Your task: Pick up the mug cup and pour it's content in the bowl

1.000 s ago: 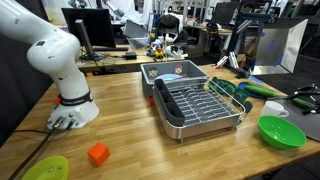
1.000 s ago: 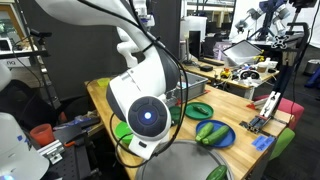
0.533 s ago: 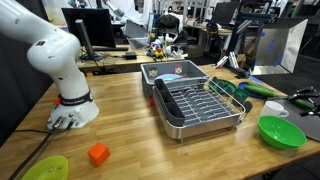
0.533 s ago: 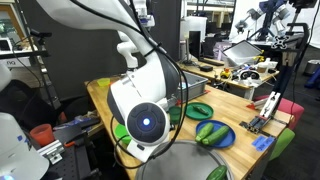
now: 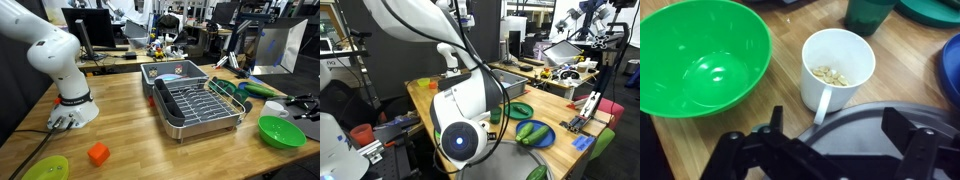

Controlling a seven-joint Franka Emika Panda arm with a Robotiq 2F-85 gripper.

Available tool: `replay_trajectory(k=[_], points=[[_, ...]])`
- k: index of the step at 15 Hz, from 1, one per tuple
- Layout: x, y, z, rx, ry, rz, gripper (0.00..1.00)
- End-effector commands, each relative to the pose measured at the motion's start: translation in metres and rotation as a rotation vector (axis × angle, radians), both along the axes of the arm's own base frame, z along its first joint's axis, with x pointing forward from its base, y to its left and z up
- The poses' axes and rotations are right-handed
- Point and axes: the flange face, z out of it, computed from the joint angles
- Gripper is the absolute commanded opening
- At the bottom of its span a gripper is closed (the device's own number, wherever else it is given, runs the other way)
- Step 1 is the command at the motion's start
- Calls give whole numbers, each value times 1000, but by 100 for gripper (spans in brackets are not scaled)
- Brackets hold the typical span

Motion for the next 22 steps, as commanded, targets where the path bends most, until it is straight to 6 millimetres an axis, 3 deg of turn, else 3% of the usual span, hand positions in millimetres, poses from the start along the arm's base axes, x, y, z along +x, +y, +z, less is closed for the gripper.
replay_trajectory(k=[1,13,14,16,17,22], points=[[2,1,-7,47,-3,-47,100],[8,8,-27,167,-16,-90,100],[8,8,-28,164,-15,-89,95],[9,7,-31,160,-13,-89,71],[9,7,-31,156,-13,-90,68],[10,6,-30,147,-13,-87,33]])
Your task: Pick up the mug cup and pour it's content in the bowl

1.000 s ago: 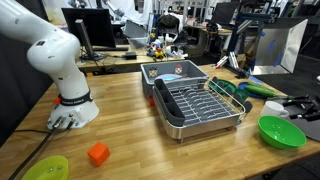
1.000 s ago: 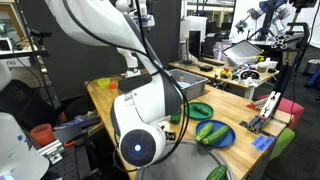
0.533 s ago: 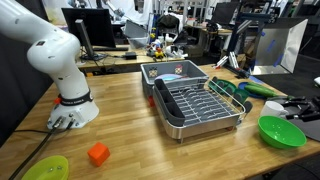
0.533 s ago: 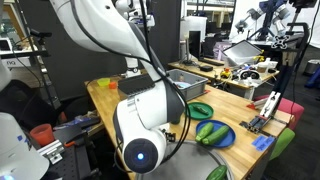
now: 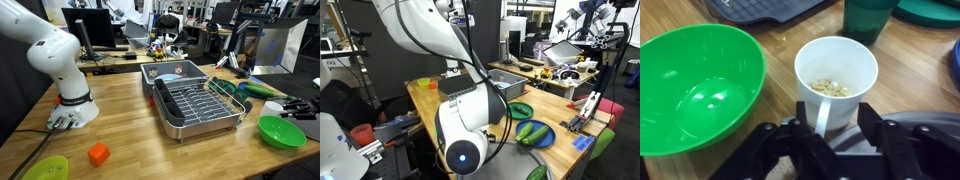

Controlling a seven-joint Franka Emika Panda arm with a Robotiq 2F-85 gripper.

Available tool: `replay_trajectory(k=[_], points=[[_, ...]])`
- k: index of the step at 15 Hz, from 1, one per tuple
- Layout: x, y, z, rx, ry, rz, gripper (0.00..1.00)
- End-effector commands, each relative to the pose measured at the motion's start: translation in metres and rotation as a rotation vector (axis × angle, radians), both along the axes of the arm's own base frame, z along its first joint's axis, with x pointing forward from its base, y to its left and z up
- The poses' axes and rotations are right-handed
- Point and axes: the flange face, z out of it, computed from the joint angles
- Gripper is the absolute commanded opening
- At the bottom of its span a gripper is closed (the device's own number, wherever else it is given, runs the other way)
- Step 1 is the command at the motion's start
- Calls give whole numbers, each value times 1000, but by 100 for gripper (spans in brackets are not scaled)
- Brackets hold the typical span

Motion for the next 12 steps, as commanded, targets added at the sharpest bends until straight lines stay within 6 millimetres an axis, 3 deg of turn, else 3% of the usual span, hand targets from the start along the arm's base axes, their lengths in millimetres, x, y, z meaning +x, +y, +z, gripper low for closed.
replay_trajectory(k=[1,3,7,8,12], points=[[3,-4,-1,6,-11,-22,27],[3,-4,-1,4,-12,-20,15],[4,-4,0,0,-15,-19,11],[4,-5,2,-2,-22,-18,2],[2,-10,7,-15,-42,-17,2]])
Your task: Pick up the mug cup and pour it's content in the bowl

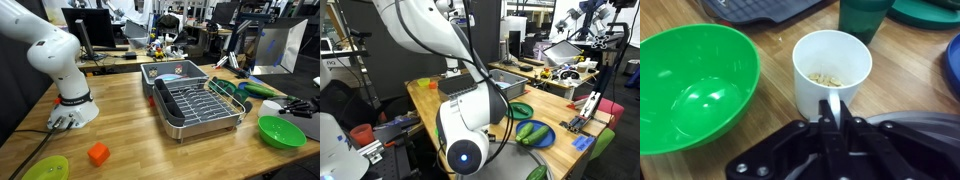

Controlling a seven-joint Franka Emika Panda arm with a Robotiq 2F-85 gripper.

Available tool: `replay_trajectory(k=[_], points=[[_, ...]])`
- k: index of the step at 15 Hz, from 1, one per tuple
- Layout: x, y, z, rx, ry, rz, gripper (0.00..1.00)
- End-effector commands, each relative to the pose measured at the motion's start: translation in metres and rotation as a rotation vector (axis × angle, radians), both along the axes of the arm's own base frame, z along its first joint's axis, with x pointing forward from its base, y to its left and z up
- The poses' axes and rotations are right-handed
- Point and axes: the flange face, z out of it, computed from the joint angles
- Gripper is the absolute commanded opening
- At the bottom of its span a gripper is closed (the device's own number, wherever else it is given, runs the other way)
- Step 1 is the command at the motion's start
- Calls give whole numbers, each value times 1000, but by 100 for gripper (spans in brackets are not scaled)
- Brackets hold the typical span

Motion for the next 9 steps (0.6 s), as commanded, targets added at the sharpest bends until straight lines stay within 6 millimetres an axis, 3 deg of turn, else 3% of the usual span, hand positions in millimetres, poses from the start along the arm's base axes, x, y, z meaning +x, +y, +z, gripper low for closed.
replay_trajectory(k=[1,9], points=[[-1,-8,6,-15,-37,-14,2],[-6,-26,38,-135,-64,93,2]])
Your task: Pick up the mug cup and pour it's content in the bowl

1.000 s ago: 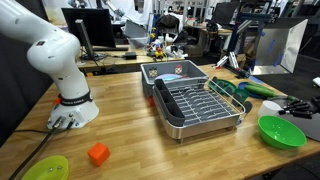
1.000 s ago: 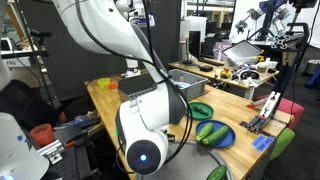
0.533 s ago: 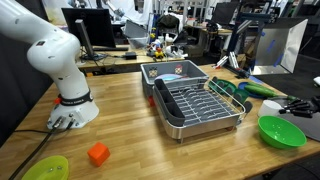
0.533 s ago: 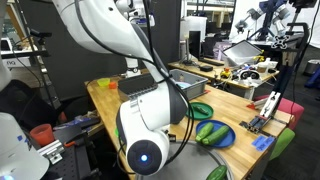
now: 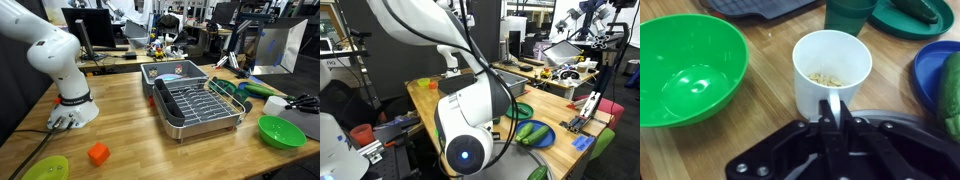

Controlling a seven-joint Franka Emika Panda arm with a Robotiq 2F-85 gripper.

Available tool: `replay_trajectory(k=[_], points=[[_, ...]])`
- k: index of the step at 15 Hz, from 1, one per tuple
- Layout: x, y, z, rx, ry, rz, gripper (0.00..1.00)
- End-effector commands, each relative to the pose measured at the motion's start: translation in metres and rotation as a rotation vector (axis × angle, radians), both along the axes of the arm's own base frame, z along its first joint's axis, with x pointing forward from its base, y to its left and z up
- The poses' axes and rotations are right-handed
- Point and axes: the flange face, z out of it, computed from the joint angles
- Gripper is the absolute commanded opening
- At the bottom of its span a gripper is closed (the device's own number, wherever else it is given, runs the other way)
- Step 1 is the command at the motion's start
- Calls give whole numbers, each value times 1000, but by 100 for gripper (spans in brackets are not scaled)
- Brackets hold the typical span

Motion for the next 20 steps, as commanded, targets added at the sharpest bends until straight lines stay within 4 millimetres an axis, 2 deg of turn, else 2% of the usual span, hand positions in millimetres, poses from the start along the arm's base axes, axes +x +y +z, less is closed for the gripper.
replay_trajectory(k=[1,5,9,16,20], points=[[-6,-6,20,-90,8,82,2],[-9,-12,39,-203,24,192,2],[-15,-6,55,-297,50,284,2],[-29,35,77,-482,110,432,2],[-31,50,95,-585,102,433,2]])
